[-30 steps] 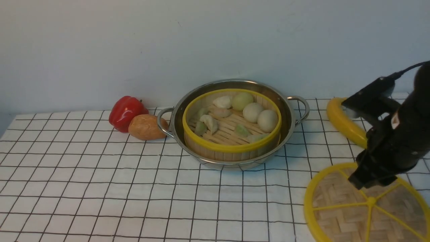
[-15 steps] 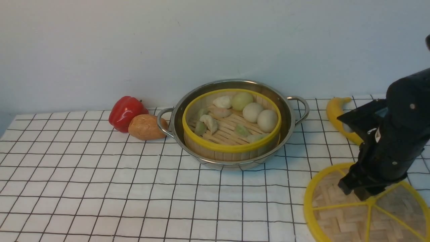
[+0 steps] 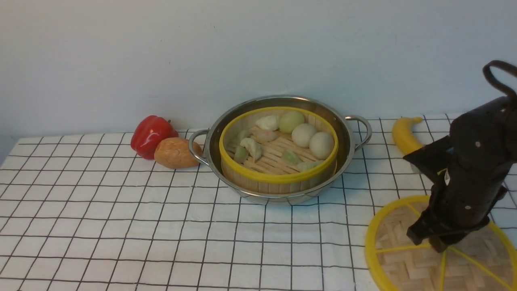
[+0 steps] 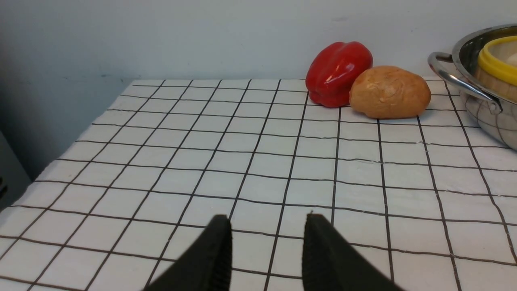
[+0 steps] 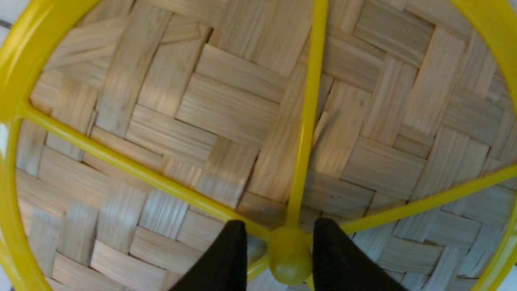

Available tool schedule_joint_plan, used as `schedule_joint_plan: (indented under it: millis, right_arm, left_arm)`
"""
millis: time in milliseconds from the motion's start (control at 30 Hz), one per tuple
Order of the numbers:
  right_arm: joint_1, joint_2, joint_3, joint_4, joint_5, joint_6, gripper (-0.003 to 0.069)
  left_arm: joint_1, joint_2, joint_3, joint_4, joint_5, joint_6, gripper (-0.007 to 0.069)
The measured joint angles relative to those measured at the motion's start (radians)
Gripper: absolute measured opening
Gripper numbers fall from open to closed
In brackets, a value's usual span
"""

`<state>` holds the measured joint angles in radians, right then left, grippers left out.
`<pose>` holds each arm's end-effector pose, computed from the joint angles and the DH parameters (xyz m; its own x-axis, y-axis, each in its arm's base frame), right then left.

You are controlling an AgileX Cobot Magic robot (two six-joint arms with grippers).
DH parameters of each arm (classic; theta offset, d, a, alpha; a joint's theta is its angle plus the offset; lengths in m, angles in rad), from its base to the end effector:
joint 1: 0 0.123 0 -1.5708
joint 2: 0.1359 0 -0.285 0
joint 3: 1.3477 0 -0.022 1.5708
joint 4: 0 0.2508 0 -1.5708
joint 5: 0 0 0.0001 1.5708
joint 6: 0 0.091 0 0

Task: Place the steamer in the pot on the white tablecloth, and put the lid on the steamer.
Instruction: 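Move the gripper down to the bamboo steamer lid and grasp its center knob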

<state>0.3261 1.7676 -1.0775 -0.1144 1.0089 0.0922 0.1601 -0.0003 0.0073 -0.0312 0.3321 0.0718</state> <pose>0.2951 0.0905 0.1778 -0.9562 -0.2907 0.0350 -0.2928 0.9512 -0.0977 0.0534 0.0077 0.1808 -0.2520 0.0021 -0.9677 -0.1391 0.9895 0.0384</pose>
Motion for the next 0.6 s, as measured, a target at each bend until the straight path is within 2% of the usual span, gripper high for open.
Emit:
schedule_joint_plan:
  millis: [300,433,600]
  right_arm:
    - [-0.001,0.001,0.000,-0.044,0.014,0.045,0.0237]
    - [-0.001,0.005,0.000,-0.029,0.015,0.046,0.0146]
    - [-0.002,0.005,0.000,-0.027,0.020,0.046,0.0146]
  left_arm:
    - [0.000,0.000,0.000,0.000,0.000,0.000,0.0243]
    - [0.000,0.000,0.000,0.000,0.000,0.000,0.0243]
    - [0.000,0.000,0.000,0.000,0.000,0.000,0.0243]
